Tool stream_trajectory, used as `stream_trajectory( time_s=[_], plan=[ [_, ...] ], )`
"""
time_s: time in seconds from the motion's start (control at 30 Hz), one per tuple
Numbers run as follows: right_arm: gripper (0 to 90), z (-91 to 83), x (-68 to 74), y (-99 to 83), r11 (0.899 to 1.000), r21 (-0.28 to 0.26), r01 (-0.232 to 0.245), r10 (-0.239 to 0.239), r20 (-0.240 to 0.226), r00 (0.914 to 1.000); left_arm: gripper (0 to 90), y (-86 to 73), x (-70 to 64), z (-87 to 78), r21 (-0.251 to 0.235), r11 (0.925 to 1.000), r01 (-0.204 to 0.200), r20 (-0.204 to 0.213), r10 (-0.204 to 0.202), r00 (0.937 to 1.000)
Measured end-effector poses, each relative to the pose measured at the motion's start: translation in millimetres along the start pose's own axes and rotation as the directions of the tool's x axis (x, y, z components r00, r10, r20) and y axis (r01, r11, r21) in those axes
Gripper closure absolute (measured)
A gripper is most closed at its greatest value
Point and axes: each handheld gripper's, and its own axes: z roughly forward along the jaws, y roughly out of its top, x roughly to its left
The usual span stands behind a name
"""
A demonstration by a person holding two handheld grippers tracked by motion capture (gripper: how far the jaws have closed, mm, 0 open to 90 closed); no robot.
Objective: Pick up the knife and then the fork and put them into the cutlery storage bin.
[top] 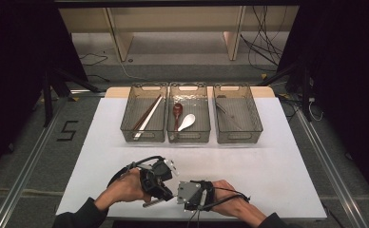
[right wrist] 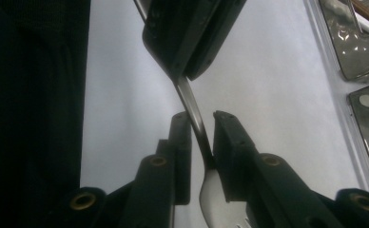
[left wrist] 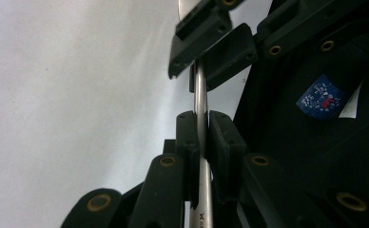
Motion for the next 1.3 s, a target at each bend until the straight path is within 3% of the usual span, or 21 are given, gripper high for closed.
stream_trajectory(
  time_s=[0.07,0.13,0.37,0.47,0.67,0.8,0.97,1.07,1.1,1.13,1.17,1.23,1.3],
  plan=[
    [81.9,-0.1,2.6,0.2,1.0,0.006,0.029,-0.029,0.004,0.9996,82.3,0.3,-0.3,0.1,-0.003,1.0,0.0,0.004,0.0,1.0],
    [85.2,-0.2,4.7,-0.1,0.996,0.026,0.09,-0.09,0.006,0.9959,82.1,0.3,0.2,-0.3,-0.009,1.0,0.002,0.01,-0.002,0.9999],
    [88.1,-0.9,6.5,-1.5,0.991,0.019,0.132,-0.132,0.001,0.9912,80.6,-0.1,1.4,-0.1,-0.018,0.9997,0.014,0.025,-0.013,0.9996],
    [88.3,-1.6,5.6,-3.0,0.991,0.032,0.127,-0.127,-0.001,0.9919,71.4,-1.8,4.0,-4.1,-0.034,0.9992,0.022,0.007,-0.022,0.9997],
    [88.3,-7.0,-0.6,-9.9,0.992,0.058,0.111,-0.113,0.021,0.9934,48.7,-6.1,11.2,-16.1,-0.094,0.9921,0.082,-0.05,-0.087,0.995],
    [88.3,-10.8,-6.4,-15.9,0.994,0.076,0.08,-0.082,0.033,0.996,41.5,-11.8,17.7,-23.7,-0.154,0.9824,0.106,-0.078,-0.119,0.9898],
    [88.3,-14.4,-14.5,-26.0,0.995,0.089,0.043,-0.049,0.061,0.9969,35.2,-18.3,21.6,-33.7,-0.247,0.9603,0.13,-0.11,-0.161,0.9807],
    [88.2,-17.5,-18.7,-32.6,0.994,0.106,0.011,-0.019,0.077,0.9969,31.6,-22.6,24.9,-36.2,-0.302,0.9423,0.144,-0.128,-0.19,0.9734],
    [88.2,-18.6,-20.3,-34.6,0.994,0.104,-0.014,0.004,0.09,0.9959,30.5,-24.2,26.2,-37.1,-0.312,0.9392,0.144,-0.134,-0.193,0.972],
    [88.2,-20.4,-23.4,-37.1,0.994,0.111,-0.001,-0.008,0.087,0.9961,30.0,-25.9,27.2,-38.1,-0.318,0.9369,0.145,-0.137,-0.197,0.9707],
    [88.2,-21.5,-25.1,-39.4,0.994,0.107,-0.015,0.004,0.098,0.9952,29.4,-27.5,27.2,-38.6,-0.338,0.9293,0.15,-0.14,-0.207,0.9683],
    [88.2,-24.4,-29.3,-44.0,0.993,0.111,-0.029,0.016,0.12,0.9926,28.4,-31.3,28.6,-40.6,-0.358,0.922,0.148,-0.141,-0.21,0.9675],
    [88.2,-28.1,-34.8,-49.5,0.992,0.118,-0.039,0.022,0.14,0.9898,27.1,-35.4,30.9,-41.9,-0.376,0.9149,0.148,-0.159,-0.221,0.9622]
  ],
)
